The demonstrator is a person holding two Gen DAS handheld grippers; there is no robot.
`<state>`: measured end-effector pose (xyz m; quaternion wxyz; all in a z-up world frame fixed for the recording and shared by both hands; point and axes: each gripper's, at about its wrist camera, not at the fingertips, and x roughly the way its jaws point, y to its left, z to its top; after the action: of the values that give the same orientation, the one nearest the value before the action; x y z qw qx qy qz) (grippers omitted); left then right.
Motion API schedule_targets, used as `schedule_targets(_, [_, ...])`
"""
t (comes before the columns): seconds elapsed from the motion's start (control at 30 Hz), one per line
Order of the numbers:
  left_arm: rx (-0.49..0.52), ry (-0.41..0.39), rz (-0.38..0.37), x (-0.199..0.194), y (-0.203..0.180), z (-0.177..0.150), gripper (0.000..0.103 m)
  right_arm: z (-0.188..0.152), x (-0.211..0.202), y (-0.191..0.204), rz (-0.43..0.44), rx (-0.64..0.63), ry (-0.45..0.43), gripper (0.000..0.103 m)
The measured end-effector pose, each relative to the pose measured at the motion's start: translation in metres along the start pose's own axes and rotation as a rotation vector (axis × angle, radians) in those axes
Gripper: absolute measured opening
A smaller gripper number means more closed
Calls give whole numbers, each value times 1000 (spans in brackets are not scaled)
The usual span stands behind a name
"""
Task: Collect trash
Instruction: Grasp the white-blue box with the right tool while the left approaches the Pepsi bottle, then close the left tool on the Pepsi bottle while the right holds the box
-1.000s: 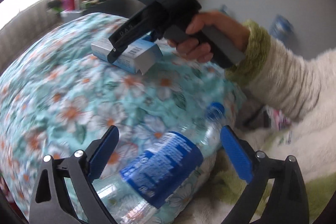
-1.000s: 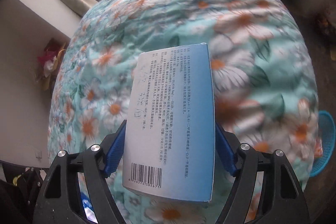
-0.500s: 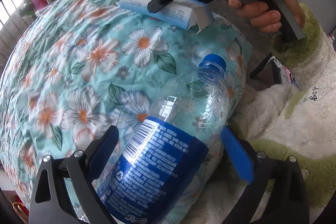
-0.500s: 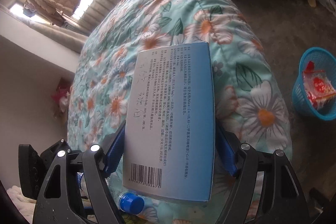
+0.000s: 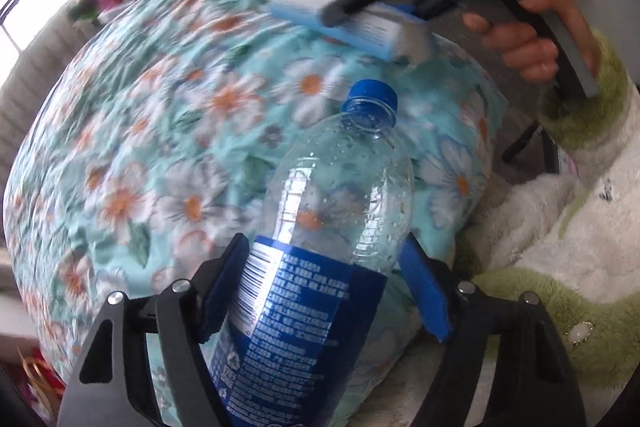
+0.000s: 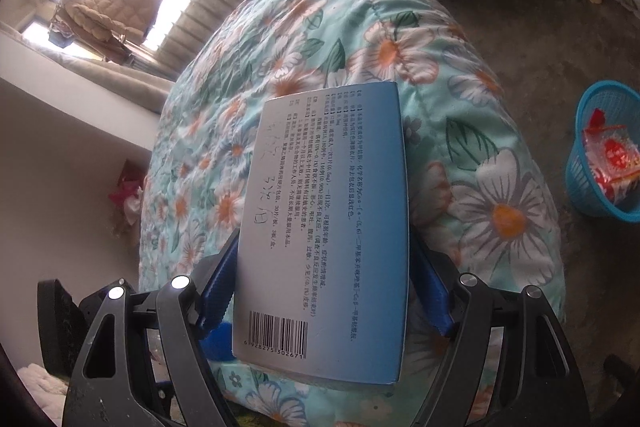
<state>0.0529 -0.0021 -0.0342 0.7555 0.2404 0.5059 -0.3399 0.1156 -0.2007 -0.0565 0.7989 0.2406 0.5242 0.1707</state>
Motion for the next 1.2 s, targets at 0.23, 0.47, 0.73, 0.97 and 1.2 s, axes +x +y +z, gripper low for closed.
schedule_targets(0.23, [-371,-54,-34,-11,80,3,71,-2,0,0,-2,5,-8,73])
schedule_targets(0.47, [-850,-189,-250,2,135,18,69,-7,4,10,-67,-40,-24,74])
schedule_targets(0.73, [-853,-161,-309,17,118,32,81,-7,4,9,-65,-46,-24,74])
schedule_targets(0.97, [-853,-152,-345,11,111,17,85,-10,2,5,-44,-38,-30,75])
schedule_targets(1.2, [-801,-164,-349,8,94,17,85,-10,-1,4,-45,-36,-32,75])
